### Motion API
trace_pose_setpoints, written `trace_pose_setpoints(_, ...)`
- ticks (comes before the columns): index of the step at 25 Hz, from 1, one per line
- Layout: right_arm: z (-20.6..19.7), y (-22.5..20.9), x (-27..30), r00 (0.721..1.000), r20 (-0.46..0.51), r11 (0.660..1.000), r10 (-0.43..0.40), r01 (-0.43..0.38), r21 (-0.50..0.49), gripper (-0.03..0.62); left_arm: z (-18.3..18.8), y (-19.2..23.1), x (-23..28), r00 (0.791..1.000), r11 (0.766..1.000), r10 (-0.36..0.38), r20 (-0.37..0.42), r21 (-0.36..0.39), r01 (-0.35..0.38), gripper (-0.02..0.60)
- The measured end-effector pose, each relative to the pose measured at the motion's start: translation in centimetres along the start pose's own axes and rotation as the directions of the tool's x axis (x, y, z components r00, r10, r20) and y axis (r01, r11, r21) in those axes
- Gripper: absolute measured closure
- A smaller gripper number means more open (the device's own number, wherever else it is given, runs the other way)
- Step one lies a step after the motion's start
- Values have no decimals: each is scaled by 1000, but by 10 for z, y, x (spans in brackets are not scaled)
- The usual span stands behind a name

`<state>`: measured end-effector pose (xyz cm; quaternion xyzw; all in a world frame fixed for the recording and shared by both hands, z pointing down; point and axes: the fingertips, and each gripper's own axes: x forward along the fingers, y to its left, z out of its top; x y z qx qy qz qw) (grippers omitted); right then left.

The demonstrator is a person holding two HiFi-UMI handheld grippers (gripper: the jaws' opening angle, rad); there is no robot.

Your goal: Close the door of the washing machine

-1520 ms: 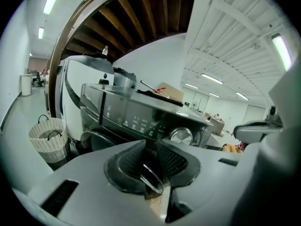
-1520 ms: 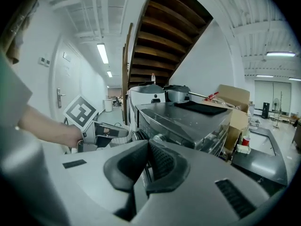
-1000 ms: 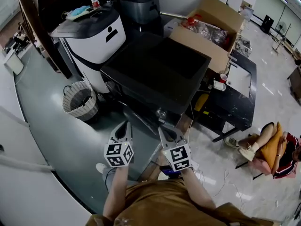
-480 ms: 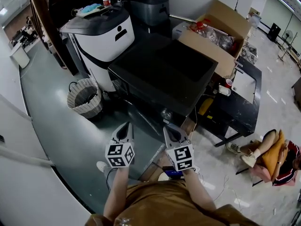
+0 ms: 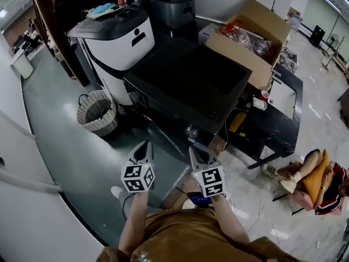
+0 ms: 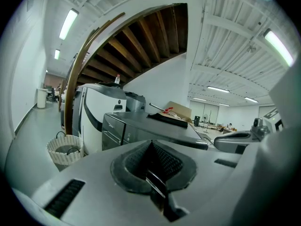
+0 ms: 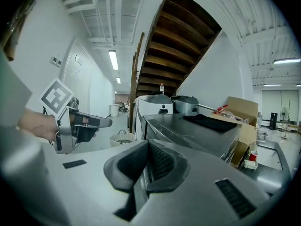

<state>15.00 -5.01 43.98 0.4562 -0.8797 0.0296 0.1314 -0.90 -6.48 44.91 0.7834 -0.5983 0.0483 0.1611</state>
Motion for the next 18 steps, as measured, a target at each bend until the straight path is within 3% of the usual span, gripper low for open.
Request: trace_pose_setpoints(18,-4,5,0,1000,0,1000,1,-1,8,582,-4,10,-8,1000,1000,8,5,-20,-8,557)
